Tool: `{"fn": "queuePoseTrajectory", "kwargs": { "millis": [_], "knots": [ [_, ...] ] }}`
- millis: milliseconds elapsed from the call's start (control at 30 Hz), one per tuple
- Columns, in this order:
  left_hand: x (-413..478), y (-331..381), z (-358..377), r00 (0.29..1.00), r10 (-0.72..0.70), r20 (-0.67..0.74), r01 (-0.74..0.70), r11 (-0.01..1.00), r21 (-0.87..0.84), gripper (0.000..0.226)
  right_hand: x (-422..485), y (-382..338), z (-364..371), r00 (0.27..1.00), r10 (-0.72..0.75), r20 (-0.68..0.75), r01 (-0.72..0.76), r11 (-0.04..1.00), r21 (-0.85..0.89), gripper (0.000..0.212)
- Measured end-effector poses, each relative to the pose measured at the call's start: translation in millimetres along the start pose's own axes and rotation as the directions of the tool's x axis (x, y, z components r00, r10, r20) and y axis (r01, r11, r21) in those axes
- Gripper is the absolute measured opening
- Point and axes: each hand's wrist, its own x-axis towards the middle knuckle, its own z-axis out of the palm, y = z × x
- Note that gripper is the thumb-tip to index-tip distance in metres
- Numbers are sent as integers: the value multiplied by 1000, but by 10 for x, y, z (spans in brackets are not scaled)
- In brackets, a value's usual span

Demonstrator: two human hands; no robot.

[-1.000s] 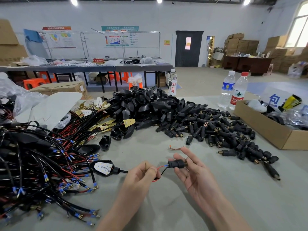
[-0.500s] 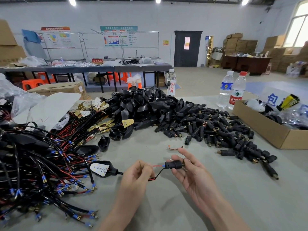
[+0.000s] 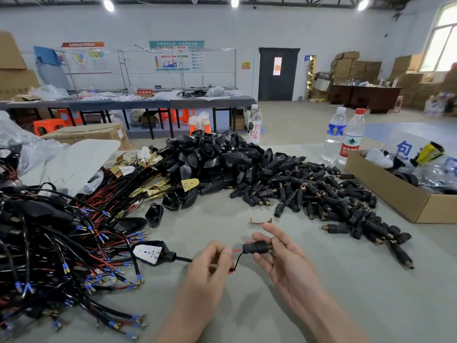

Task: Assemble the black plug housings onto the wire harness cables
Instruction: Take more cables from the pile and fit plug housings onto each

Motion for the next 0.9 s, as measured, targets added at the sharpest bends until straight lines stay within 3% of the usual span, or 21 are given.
{"fn": "queuePoseTrajectory", "kwargs": {
  "millis": [167,400,800,900],
  "knots": [
    [-8,-98,19,995,99,6,-98,973,210,36,-19,27,30,998,41,44,-41,999,-1,31],
    [-17,-61,57,997,59,-58,-55,996,73,13,9,-3,-3,1000,25,15,-25,999,23,32],
    [7,-86,35,998,68,0,-67,994,83,17,-15,-13,-1,1000,5,27,-7,998,61,28],
    [-12,-60,44,993,120,-4,-119,987,107,29,-16,-9,-23,1000,-12,18,13,998,-56,28]
  ]
}}
